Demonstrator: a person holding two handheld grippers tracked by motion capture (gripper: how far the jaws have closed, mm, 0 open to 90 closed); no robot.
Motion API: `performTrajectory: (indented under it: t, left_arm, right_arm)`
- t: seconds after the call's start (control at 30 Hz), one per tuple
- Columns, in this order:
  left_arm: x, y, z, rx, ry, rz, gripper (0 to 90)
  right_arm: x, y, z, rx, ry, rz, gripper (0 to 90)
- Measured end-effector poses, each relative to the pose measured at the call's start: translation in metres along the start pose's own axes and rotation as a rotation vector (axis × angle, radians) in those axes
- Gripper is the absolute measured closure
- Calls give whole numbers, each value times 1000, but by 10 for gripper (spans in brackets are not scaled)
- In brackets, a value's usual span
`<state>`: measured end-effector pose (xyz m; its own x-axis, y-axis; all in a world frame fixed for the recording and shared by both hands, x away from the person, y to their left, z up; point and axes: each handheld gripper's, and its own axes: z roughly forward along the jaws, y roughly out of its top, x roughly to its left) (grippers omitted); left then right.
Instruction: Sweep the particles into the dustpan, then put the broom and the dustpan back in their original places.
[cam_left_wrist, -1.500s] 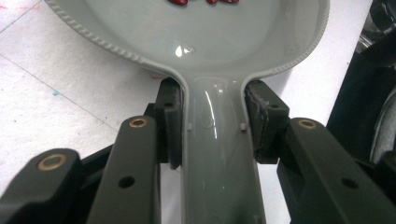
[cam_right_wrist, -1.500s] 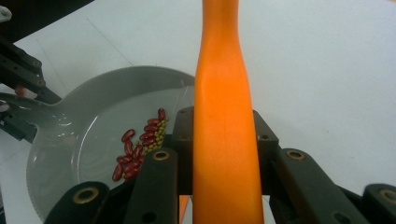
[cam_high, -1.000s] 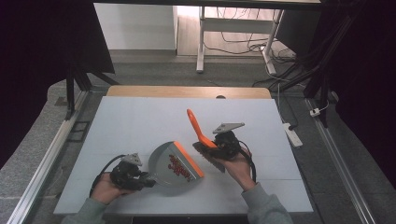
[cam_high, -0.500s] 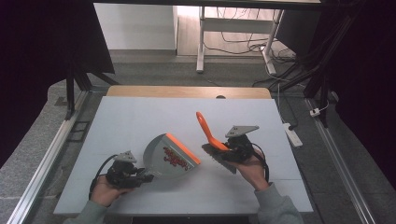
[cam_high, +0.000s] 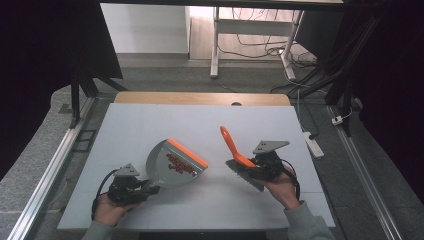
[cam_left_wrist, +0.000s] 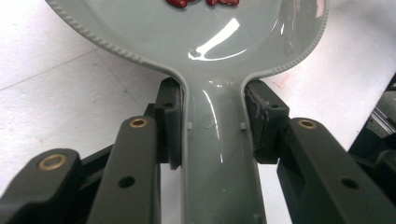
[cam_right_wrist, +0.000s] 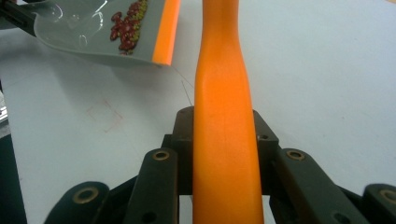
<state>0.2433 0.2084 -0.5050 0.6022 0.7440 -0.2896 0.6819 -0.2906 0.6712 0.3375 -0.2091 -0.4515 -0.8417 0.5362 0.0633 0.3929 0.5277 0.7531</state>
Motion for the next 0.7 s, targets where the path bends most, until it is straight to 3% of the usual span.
performTrajectory:
  t: [0.5,0.7]
  left_arm:
    - [4,0,-4,-25,57,-41,614]
    - [7,-1,-4,-43,82,-85,614]
  right_arm:
    - [-12,-21,-18,8,-31,68,710]
    - [-18,-23,-18,0,-19,79,710]
